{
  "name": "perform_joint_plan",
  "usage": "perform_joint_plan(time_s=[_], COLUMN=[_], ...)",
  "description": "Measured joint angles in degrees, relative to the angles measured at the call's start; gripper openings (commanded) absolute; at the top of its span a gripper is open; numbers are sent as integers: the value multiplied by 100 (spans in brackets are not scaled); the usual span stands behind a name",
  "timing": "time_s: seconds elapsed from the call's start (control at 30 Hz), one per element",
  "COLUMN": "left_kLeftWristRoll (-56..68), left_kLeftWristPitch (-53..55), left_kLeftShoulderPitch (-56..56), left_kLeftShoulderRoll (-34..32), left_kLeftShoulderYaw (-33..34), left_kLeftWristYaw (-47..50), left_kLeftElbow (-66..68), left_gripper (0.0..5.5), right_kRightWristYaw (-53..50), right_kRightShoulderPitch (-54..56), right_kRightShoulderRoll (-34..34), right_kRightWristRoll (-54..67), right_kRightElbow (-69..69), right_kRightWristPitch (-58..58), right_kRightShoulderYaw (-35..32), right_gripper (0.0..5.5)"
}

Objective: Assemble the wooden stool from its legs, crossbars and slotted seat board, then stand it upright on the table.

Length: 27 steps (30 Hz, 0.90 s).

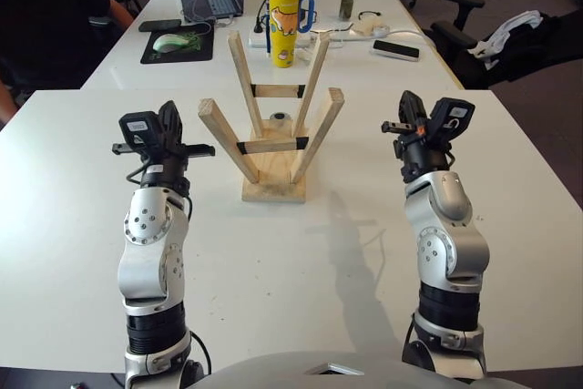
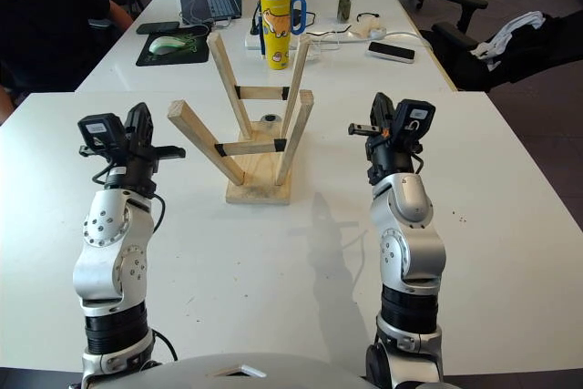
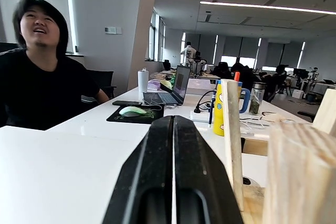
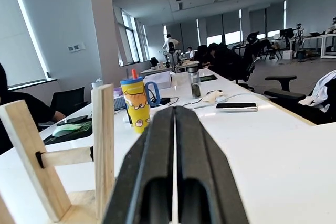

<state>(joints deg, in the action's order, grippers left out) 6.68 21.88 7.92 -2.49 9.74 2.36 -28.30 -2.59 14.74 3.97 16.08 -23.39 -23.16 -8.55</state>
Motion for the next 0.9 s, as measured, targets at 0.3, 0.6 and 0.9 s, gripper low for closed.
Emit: perform_joint_plan(time_s=[0.3,0.6,0.9], left_kLeftWristRoll=[-172,-285,-241], left_kLeftWristPitch=[330,667,54], left_kLeftShoulderPitch=[17,-14,-126], left_kLeftShoulderRoll=[-200,-300,-121], left_kLeftShoulderYaw=[-693,-666,-376], left_kLeftWristYaw=[-294,-277,-47], left_kLeftElbow=[81,302,698], left_gripper=[0,0,0], right_kRightWristYaw=[829,857,694], right_kRightShoulderPitch=[731,-135,1022], right_kRightShoulderRoll=[25,819,100], right_kRightWristRoll=[162,-389,114], right_kRightElbow=[307,598,-147], right_kRightWristPitch=[-678,-1806,-335], right_kRightShoulderYaw=[1229,1415,525], right_gripper=[2,2,2])
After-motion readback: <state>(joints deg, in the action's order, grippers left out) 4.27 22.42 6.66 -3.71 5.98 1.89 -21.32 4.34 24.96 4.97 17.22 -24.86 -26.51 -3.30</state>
